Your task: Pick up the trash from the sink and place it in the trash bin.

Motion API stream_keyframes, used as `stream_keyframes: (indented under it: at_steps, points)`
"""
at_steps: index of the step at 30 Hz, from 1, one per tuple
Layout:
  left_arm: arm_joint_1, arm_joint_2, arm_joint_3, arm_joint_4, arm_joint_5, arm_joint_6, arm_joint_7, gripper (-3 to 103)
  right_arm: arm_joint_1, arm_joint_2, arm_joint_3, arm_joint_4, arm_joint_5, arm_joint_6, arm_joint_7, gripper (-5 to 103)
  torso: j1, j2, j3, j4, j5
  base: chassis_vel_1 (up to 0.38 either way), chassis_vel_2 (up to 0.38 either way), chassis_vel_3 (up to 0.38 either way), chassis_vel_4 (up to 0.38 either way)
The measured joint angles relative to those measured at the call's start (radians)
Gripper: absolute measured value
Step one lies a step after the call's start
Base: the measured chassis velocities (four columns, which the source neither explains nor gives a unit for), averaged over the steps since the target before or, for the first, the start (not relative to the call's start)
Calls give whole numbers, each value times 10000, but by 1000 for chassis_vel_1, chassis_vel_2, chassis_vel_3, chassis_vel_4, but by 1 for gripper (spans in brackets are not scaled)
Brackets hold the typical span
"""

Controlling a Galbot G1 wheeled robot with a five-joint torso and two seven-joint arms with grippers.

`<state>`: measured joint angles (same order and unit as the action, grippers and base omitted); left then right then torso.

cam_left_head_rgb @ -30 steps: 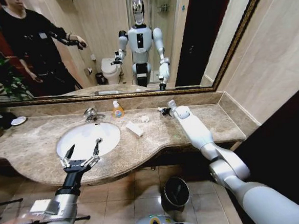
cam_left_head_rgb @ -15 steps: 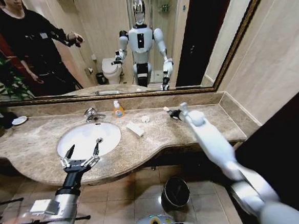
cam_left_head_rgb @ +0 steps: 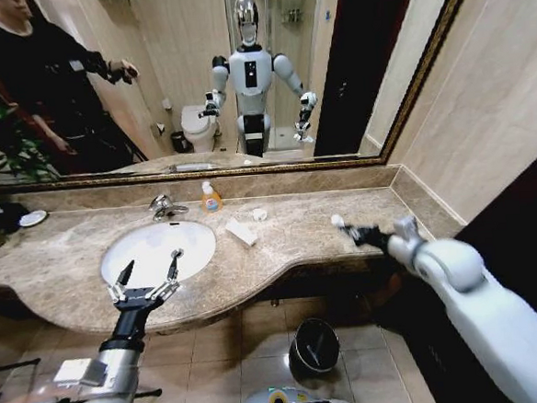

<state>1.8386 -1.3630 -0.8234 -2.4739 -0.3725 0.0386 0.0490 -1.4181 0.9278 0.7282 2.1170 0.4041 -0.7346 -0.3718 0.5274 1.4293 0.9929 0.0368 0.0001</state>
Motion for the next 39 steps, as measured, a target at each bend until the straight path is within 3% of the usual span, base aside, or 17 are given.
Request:
stream_keyframes:
  at_steps: [4,5,7,11,12,15,18,25,28,29,31,32,34,36,37,38,39]
  points:
    - [0,1,0,0,0,0,-1,100,-1282,1073,-425,-904,-1697,651,-345,0,-1,0,1,-1,0,0,0,0,0]
    - [0,1,0,0,0,0,-1,100,-1282,1073,-425,-904,-1697,651,-345,0,-1,0,1,-1,0,0,0,0,0]
    - [0,0,0,0,0,0,-2,100,-1363,1800,-823,-2050,-2777,1308,-399,0,0,0,1,-1,-3,0,0,0,0]
    - [0,0,0,1,0,0,-1,100,-1060,2399,-1214,-3446,-3287,1917,-212,0,1,0,1,1,-7,0,0,0,0]
    - [0,0,0,0,0,0,0,100,-824,2799,-1548,-4476,-3532,2729,59,0,2,-2,2,1,3,0,0,0,0]
    - [0,1,0,0,0,0,0,100,-375,3552,-1848,-5789,-4087,3550,367,0,2,-2,2,1,-1,0,0,0,0]
    - [0,1,0,0,0,0,-1,100,59,4146,-1990,-6790,-4594,4036,554,0,2,-2,2,2,0,0,0,0,0]
    - [0,0,0,0,0,0,-2,100,725,4722,-1963,-8094,-5137,4727,676,-3,3,-2,2,2,-4,0,0,0,0]
    - [0,0,0,0,0,0,-2,100,786,4854,-1985,-8284,-5447,4944,695,8,3,-2,2,2,-1,0,0,0,0]
    - [0,0,0,0,0,0,-2,100,786,4877,-1991,-8369,-5642,5115,710,18,2,-2,2,1,-5,0,0,0,0]
    - [0,0,0,0,0,0,-2,100,778,4878,-1994,-8402,-5729,5180,706,18,2,-2,2,1,-1,0,0,0,0]
    - [0,0,0,0,0,0,-2,100,740,4856,-1991,-8407,-5807,5196,691,28,2,-2,2,1,-2,0,0,0,0]
    - [0,0,0,0,0,1,-2,100,717,4842,-1984,-8396,-5813,5193,682,28,2,-2,2,1,-2,0,0,0,0]
    - [0,0,0,0,0,0,-2,100,662,4791,-1949,-8303,-5811,5058,631,40,2,-2,2,0,-1,0,0,0,0]
    - [0,0,0,0,0,0,-2,100,662,4791,-1949,-8303,-5811,5058,631,40,2,-2,2,0,-1,0,0,0,0]
    - [0,0,0,0,0,0,-2,100,608,4734,-1932,-8162,-5765,4919,606,51,2,-2,3,1,-2,0,0,0,0]
    - [0,0,0,0,0,0,-2,100,500,4667,-1918,-7956,-5719,4772,588,51,2,-2,3,1,-1,0,0,0,0]
